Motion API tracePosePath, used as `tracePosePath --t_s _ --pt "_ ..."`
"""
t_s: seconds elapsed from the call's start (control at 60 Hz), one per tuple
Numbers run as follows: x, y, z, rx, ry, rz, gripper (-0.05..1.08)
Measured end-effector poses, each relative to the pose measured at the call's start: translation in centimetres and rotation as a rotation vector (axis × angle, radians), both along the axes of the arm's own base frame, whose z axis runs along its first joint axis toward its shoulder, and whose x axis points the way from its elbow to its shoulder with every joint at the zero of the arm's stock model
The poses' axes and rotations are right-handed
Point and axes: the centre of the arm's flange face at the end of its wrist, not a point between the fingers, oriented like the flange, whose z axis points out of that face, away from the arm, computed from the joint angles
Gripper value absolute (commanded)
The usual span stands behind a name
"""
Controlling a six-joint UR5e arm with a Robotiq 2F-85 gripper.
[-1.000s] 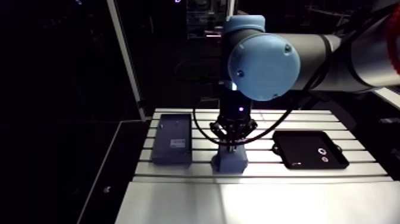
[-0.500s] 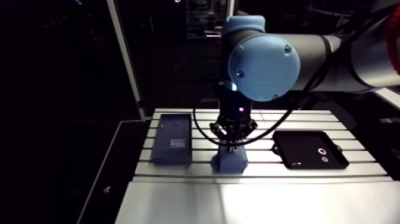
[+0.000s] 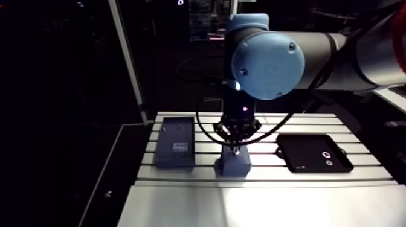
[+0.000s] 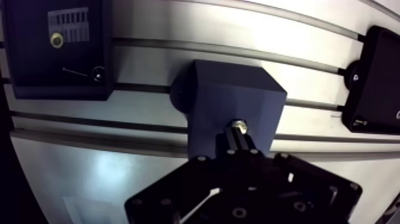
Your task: Pick up the M10 bolt and insert it into the hex recess until seated.
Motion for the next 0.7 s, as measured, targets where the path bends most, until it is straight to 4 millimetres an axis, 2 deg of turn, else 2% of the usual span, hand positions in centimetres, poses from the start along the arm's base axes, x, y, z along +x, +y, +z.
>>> tracePosePath --t_s 0.017,0.033,0.067,0.083,0.1,0.167,0.333,0.7 --pt "0.0 0.0 0.1 0.0 0.001 0.0 0.87" --pt "0.0 0.0 0.2 0.0 0.002 0.0 0.87" --pt "0.0 0.0 0.4 0.001 0.004 0.001 0.3" --pt "0.0 0.0 0.5 0.001 0.004 0.001 0.3" --pt "0.0 0.0 0.6 0.001 0.003 0.001 0.06" --pt "0.0 0.0 0.9 0.001 -0.006 0.001 0.0" --pt "0.3 0.0 2.1 -0.001 -0.035 0.001 0.0" --pt "0.5 0.3 9.2 0.001 -0.065 -0.016 0.01"
